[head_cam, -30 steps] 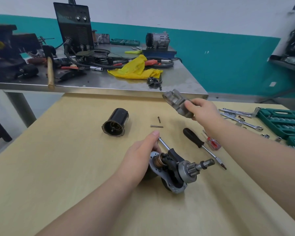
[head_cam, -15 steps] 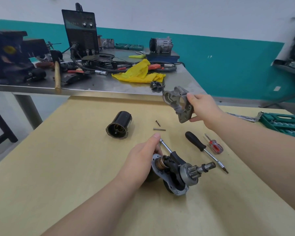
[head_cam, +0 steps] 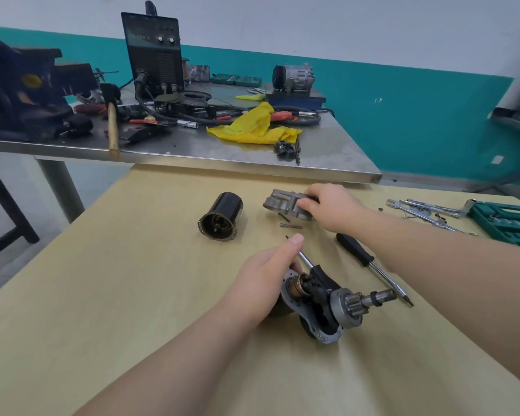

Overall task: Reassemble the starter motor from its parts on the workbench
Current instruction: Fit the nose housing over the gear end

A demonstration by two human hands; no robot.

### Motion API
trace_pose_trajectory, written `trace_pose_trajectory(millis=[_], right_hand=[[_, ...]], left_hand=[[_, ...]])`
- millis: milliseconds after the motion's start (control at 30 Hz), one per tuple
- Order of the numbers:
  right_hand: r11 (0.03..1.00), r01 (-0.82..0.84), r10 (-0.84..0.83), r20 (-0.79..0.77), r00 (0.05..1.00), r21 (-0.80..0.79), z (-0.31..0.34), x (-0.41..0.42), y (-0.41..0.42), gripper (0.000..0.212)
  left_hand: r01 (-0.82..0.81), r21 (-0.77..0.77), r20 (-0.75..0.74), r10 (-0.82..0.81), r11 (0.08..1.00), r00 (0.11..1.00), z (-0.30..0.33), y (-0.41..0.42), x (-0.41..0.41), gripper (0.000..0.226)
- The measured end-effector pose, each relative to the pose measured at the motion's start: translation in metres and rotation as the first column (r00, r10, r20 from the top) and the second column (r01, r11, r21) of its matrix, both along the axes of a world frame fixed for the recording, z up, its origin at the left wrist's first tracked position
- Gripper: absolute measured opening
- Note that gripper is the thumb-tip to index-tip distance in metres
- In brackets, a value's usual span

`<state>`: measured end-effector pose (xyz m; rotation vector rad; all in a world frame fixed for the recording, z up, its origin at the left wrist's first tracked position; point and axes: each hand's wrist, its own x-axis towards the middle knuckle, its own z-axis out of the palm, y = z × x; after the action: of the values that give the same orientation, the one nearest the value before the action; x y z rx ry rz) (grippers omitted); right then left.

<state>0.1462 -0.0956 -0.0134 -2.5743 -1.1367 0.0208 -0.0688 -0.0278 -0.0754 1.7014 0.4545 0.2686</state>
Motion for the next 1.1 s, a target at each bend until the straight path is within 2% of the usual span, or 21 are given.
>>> trace_pose_trajectory(millis=[167,367,467,533,900,1000,1100], right_hand=[[0.999,-0.045,0.045,0.011,0.999,-0.016,0.001,-0.004,-0.006,0.022],[0.994,0.056,-0.057,0.007,0.998,0.099,0.007,0.001,-0.007,0.027],[0.996,0.083,-0.079,0.142,0.987,-0.022,0.007,-0.001,-0.005,0.026],[0.993,0.073,-0.054,0.177,0.983,-0.097,0.005,-0.002,-0.005,0.026],[0.999,0.044,-0.043,0.066,0.997,-0.016,-0.003,-0.003,-0.023,0.026],[0.999,0.030,-0.030,0.021,0.999,0.029,-0.004,-0.002,-0.029,0.025],[0.988,0.060,-0.059,-0.011,0.998,0.139,-0.002,-0.003,-0.035,0.020]], left_hand=[[0.003,-0.009,0.018,-0.003,1.000,1.000,0.001,-0.001,0.000,0.083],[0.048,0.005,0.002,-0.048,0.999,0.999,0.002,0.000,-0.001,0.084],[0.046,-0.004,-0.011,-0.046,0.999,0.999,0.001,0.001,-0.001,0.084],[0.050,-0.002,-0.015,-0.050,0.999,0.999,0.001,0.002,0.000,0.085],[0.059,-0.008,-0.012,-0.059,0.998,0.998,-0.002,0.002,0.004,0.078],[0.052,-0.022,-0.014,-0.053,0.998,0.999,-0.001,0.002,0.004,0.080],[0.053,-0.026,-0.003,-0.053,0.998,0.999,-0.001,0.002,0.005,0.079]])
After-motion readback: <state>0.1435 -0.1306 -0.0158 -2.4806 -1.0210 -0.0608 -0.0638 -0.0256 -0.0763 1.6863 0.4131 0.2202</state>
